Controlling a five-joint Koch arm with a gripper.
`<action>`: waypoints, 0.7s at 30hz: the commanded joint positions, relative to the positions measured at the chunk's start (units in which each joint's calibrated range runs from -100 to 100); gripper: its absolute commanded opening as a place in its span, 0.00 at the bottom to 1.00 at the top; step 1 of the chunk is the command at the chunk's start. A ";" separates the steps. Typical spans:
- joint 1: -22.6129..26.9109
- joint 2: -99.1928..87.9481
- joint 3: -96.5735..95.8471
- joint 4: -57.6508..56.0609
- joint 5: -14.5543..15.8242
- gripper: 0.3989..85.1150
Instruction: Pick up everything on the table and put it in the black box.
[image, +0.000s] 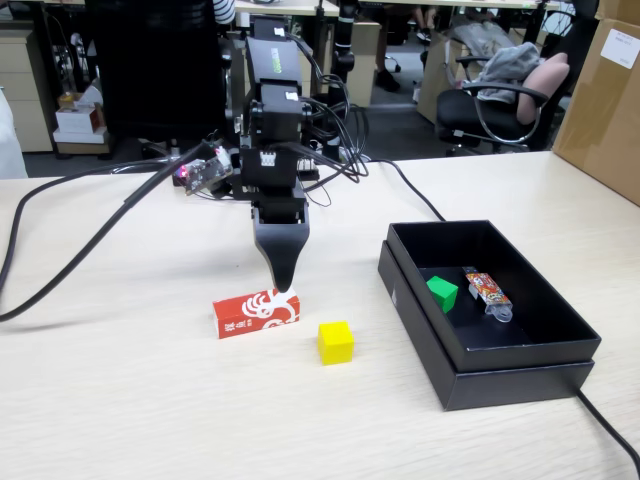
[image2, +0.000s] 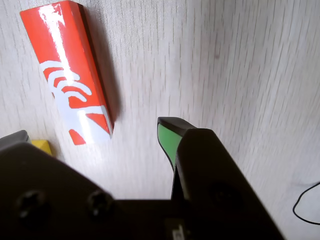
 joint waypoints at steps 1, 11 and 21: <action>-0.63 0.33 1.87 2.01 -0.54 0.56; -2.25 8.82 6.86 5.46 -0.93 0.55; -2.20 12.95 7.40 6.59 -0.93 0.44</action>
